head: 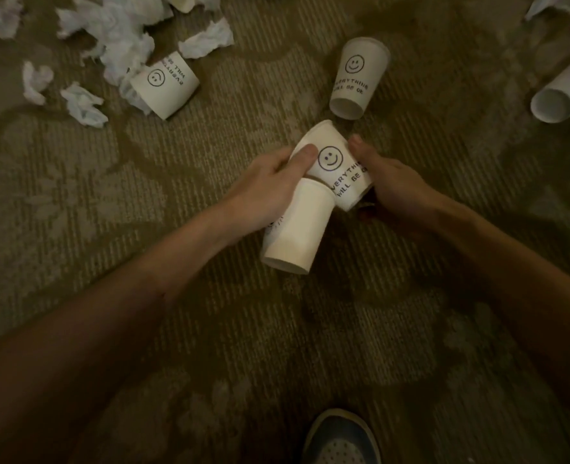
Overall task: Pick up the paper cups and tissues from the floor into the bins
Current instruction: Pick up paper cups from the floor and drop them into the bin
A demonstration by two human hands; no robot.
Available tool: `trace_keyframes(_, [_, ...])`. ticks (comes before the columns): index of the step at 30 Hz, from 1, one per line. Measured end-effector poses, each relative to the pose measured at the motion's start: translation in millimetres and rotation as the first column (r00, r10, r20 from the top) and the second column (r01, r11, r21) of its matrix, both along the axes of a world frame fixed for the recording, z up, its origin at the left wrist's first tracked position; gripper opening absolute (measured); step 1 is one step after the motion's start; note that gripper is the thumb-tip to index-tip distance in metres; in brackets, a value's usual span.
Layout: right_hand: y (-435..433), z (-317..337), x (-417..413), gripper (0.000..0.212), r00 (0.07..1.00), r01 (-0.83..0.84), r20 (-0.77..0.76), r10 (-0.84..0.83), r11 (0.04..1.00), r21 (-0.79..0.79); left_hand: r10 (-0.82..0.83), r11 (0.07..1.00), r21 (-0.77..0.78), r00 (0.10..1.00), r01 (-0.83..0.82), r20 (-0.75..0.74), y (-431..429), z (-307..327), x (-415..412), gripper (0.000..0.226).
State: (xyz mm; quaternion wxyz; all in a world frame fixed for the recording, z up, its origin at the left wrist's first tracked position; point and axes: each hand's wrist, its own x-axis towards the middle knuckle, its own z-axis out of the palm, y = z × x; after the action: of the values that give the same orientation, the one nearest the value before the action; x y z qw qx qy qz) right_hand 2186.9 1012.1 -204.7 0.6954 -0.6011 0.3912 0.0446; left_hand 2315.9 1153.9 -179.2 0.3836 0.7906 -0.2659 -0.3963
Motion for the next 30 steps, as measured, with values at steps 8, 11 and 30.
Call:
trace_keyframes(8, [-15,11,29,0.042,0.963,0.227,-0.064,-0.26,0.92,-0.319,-0.064,0.997,0.05,0.998,0.064,0.002,-2,5,21,0.044])
trace_keyframes(11, [-37,14,49,0.062,0.915,0.373,-0.01,-0.404,0.852,-0.367,-0.089,0.992,0.095,0.996,0.085,0.034,-10,6,28,0.044])
trace_keyframes(30, [38,-1,79,0.033,0.962,0.272,0.008,-0.272,0.962,0.04,-0.252,0.933,0.304,0.954,0.194,0.162,81,30,80,0.054])
